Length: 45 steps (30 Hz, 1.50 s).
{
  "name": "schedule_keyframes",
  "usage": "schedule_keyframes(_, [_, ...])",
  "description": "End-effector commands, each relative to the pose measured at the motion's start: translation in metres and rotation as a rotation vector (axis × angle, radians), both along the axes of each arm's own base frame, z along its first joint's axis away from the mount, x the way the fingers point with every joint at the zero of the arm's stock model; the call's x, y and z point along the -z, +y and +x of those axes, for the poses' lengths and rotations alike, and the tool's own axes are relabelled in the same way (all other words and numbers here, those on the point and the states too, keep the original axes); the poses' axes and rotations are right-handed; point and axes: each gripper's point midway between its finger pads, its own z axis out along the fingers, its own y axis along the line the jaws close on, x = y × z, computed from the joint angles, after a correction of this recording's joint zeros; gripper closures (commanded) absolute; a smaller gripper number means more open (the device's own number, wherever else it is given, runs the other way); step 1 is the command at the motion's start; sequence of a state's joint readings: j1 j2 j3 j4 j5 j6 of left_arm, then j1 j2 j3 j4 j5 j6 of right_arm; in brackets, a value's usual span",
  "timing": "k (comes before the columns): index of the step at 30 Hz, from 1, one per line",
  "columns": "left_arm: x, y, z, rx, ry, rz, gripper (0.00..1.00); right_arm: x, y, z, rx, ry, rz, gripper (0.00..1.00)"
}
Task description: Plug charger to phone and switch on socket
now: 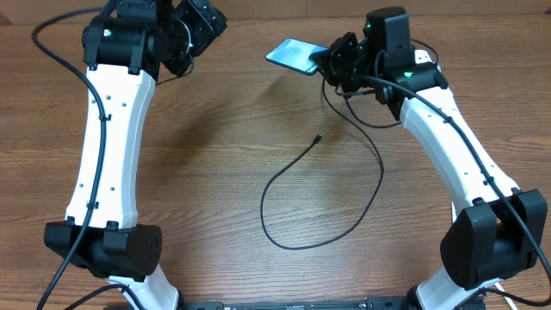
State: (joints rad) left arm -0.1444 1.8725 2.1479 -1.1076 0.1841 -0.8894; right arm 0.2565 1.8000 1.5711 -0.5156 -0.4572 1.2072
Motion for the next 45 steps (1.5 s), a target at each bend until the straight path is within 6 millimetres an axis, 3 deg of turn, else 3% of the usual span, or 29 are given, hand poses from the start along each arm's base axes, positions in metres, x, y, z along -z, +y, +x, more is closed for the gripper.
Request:
schedule_keyframes(1, [0.009,-0.018,0.0,-0.096,0.101,-0.19,0.32,-0.061,0.021,-0.012,-0.024,0.003,0.211,0.95])
schedule_keyframes(3, [0.011,-0.022,0.001,-0.124,0.118,-0.219,0.32,-0.068,0.026,-0.012,-0.045,-0.022,0.229,0.96])
schedule_keyframes(9, [0.021,-0.037,0.005,-0.132,0.16,-0.271,0.2,-0.088,0.042,-0.023,-0.146,-0.024,0.336,0.96])
schedule_keyframes(17, [0.04,-0.063,0.017,-0.078,0.235,-0.398,0.2,-0.094,0.05,-0.033,-0.181,0.037,0.403,0.96])
schedule_keyframes(25, [0.031,-0.076,0.036,-0.023,0.17,-0.464,0.22,-0.103,0.05,-0.026,-0.105,0.11,0.492,0.96])
schedule_keyframes(36, [0.028,-0.085,0.035,-0.005,0.161,-0.47,0.25,-0.099,0.044,-0.014,0.005,0.127,0.492,0.95])
schedule_keyframes(45, [0.028,-0.09,0.034,-0.09,0.214,-0.538,0.3,-0.106,0.061,-0.014,0.039,0.128,0.528,0.95])
